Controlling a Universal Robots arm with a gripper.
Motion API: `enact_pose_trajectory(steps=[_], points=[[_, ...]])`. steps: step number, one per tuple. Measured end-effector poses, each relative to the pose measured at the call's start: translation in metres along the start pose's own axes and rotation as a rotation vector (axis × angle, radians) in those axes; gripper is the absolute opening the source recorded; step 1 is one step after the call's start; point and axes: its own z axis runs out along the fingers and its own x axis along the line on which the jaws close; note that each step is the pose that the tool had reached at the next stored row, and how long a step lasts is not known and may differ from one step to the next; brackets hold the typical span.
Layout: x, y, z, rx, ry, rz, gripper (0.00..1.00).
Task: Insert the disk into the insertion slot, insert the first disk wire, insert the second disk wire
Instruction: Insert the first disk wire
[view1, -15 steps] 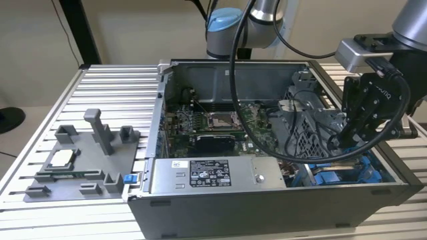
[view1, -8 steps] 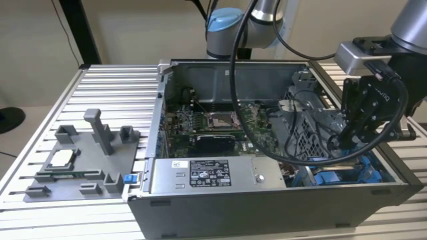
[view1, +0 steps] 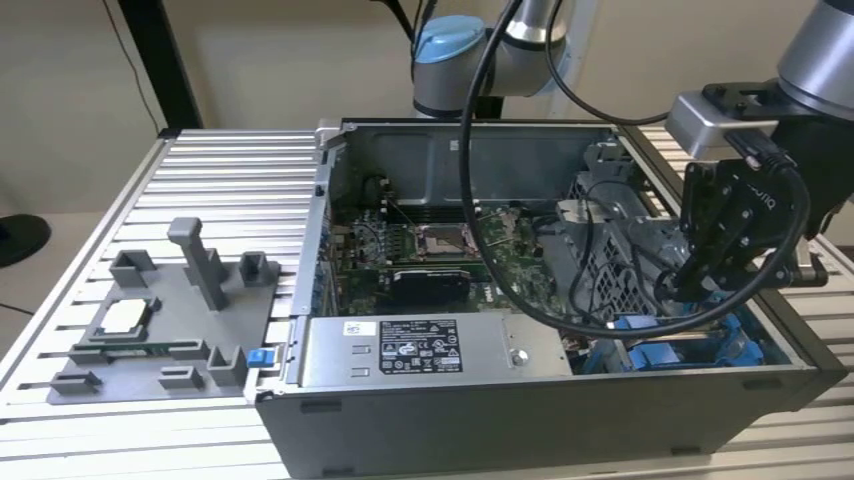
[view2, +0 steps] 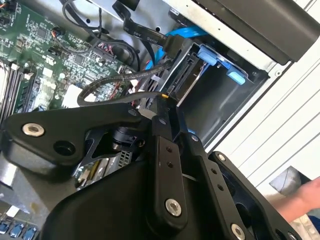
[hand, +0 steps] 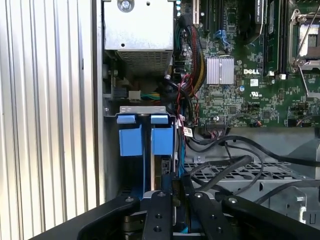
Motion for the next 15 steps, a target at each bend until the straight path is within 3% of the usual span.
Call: enact_pose_trajectory(steps=[9,15], points=[[0.0000,-0.0004,0.0010,-0.0001,-0.0005,0.000,0.00],[0.0015,-0.0074,0.0030,-0.0001,-0.0004,0.000,0.00]])
